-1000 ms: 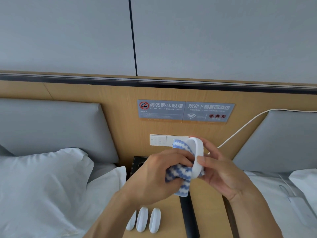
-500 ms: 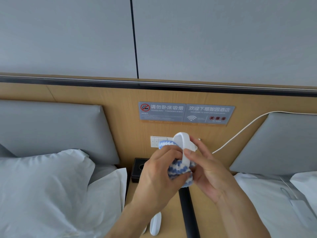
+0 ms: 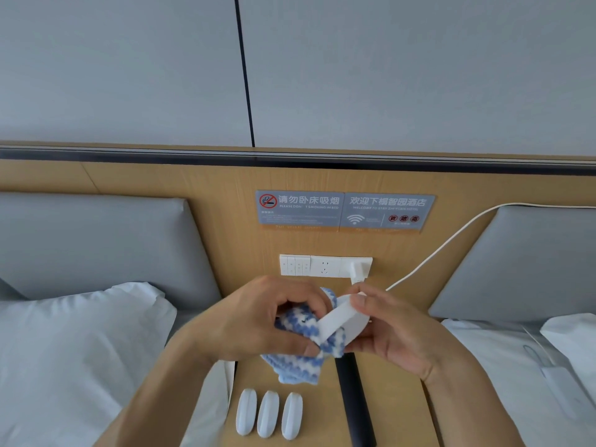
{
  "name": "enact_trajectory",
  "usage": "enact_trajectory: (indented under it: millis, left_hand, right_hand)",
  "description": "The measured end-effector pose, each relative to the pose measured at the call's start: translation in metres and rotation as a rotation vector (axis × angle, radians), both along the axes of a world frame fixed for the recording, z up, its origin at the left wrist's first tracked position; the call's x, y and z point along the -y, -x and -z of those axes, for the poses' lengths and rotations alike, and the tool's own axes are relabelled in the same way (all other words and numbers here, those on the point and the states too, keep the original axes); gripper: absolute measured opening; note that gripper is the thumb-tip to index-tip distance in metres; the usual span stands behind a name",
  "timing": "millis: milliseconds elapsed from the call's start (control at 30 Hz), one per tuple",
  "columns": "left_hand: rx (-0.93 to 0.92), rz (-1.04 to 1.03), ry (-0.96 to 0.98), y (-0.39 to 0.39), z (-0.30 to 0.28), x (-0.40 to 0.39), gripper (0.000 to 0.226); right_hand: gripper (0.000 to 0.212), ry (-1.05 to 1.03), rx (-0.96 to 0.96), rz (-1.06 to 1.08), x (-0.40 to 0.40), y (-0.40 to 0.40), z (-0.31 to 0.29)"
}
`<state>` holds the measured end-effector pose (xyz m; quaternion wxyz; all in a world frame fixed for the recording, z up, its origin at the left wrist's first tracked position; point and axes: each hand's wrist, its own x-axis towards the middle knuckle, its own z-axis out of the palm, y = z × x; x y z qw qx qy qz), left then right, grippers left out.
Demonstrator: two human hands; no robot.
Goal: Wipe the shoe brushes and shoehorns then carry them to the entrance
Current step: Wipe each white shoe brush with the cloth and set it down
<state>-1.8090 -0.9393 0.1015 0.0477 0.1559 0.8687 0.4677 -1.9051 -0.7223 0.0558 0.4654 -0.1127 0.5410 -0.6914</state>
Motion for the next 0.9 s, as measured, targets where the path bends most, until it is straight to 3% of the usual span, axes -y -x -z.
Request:
enact_trajectory:
  millis: [67,333,533,667,900]
  left_hand:
    - [-0.025,-0.029,0.016,0.000,0.000,0.001,0.027]
    - [-0.187,-0.310,0.094,0.007,0.009,-0.005,0.028]
    - [-0.311,-0.481,0.151,0.013,0.009,-0.013,0.031]
    - [-0.415,-0.595,0.183,0.016,0.010,-0.027,0.026]
    - [-0.493,-0.701,0.230,0.006,0.019,-0.062,0.030]
  right_hand:
    - [0.047,0.017,0.034,0.031,0.001,-0.001,0.001]
    - [0.085,0.115,0.192,0.268,0.007,-0.008,0.004]
    - [0.110,0.058,0.111,0.188,0.007,-0.013,0.007]
    - [0.096,0.080,0.094,0.150,0.011,-0.019,0.007]
    - [0.091,0.167,0.076,0.231,0.006,-0.017,0.003]
